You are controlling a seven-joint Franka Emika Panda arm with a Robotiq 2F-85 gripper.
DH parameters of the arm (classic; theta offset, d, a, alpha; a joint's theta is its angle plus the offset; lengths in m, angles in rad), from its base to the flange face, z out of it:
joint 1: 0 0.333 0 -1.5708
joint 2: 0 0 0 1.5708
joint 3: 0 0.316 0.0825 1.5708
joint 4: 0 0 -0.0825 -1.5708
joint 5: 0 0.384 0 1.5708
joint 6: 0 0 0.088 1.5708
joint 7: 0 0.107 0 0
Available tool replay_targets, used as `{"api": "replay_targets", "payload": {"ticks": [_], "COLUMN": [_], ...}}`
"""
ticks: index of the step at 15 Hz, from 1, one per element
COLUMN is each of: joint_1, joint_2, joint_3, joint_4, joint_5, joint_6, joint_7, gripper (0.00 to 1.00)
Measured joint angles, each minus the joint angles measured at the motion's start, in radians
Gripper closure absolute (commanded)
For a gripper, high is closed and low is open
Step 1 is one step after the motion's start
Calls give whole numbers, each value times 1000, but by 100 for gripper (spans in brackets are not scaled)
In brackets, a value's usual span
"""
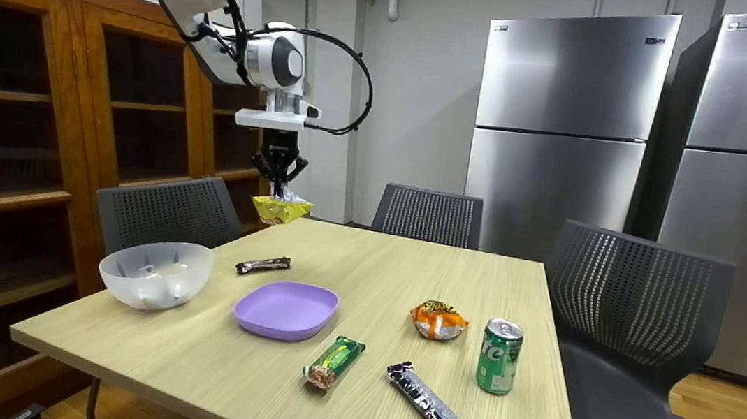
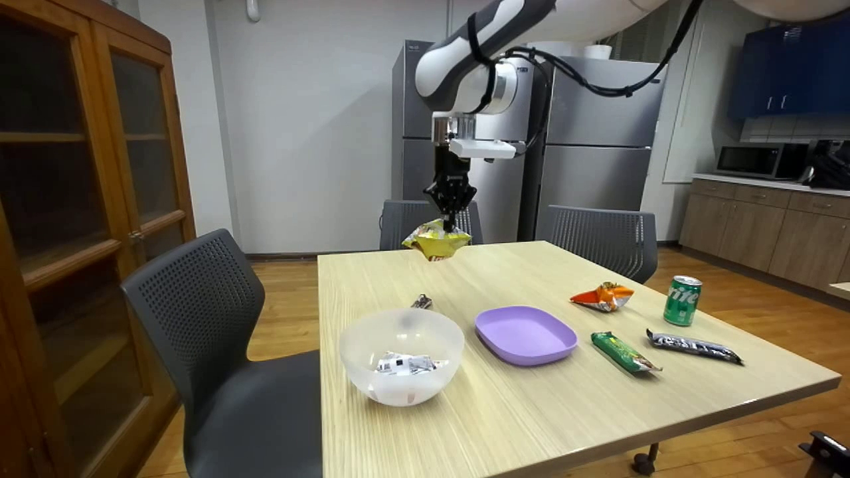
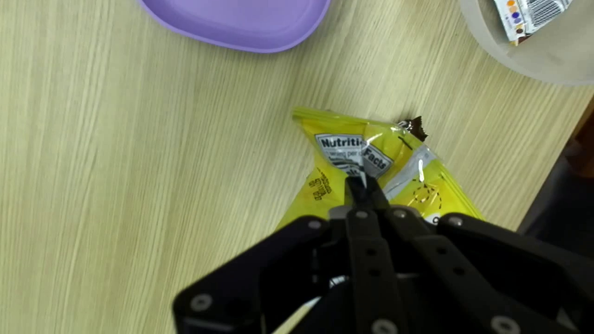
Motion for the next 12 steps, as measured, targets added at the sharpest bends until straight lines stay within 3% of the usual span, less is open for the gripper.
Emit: {"api": "replay_targets", "payload": {"ticks": [12], "joint_1": [46], "joint_2": [-324], "joint_3": [82], "joint_4": [-516], "joint_5": [-92], "joint_6": [240], "joint_7": [-151], "gripper": [100]}}
